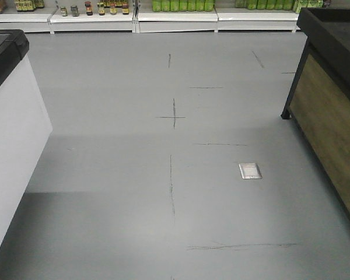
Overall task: Pick three apples into basket with both arms
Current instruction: 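Drive the base forward across the grey floor toward the fruit tables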
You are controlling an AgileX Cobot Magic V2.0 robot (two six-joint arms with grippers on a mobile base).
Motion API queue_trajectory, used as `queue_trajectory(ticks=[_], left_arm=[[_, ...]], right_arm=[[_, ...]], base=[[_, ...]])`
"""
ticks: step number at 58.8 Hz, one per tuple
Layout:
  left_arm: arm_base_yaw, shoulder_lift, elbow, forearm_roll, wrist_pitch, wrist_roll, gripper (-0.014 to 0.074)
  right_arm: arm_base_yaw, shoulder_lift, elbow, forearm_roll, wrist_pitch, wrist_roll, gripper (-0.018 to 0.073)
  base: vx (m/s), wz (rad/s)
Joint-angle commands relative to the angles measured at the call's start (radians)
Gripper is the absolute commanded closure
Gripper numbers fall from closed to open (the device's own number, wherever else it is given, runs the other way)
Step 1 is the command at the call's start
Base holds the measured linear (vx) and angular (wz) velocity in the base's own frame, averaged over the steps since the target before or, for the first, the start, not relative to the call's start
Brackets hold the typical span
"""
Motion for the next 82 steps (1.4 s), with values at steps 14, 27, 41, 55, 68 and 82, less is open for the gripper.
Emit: queue_trajectory(ticks=[14, 27, 41, 55, 68, 82], left_arm=[[-0.005, -0.013, -0.025, -0.002, -0.074, -0.007, 0.0602], [-0.005, -0.013, -0.025, -0.002, -0.074, -0.007, 0.0602], [-0.005, -0.013, -0.025, -0.002, -0.074, -0.007, 0.0602], [-0.005, -0.013, -0.025, -0.002, -0.074, -0.007, 0.0602], [-0.005, -0.013, -0.025, -0.002, -0.074, -0.007, 0.0602], [-0.005, -0.013, -0.025, -0.002, -0.074, -0.007, 0.0602]], right_arm=[[-0.006, -0.012, 0.011, -0.014, -0.072, -0.009, 0.0564], [-0.006, -0.012, 0.011, -0.014, -0.072, -0.009, 0.0564], [-0.006, -0.012, 0.011, -0.014, -0.072, -0.009, 0.0564], [-0.006, -0.012, 0.011, -0.014, -0.072, -0.009, 0.0564], [-0.006, -0.012, 0.011, -0.014, -0.072, -0.009, 0.0564], [-0.006, -0.012, 0.011, -0.014, -0.072, -0.009, 0.0564]], base=[[0.00, 0.00], [0.00, 0.00], [0.00, 0.00], [0.00, 0.00], [0.00, 0.00], [0.00, 0.00]])
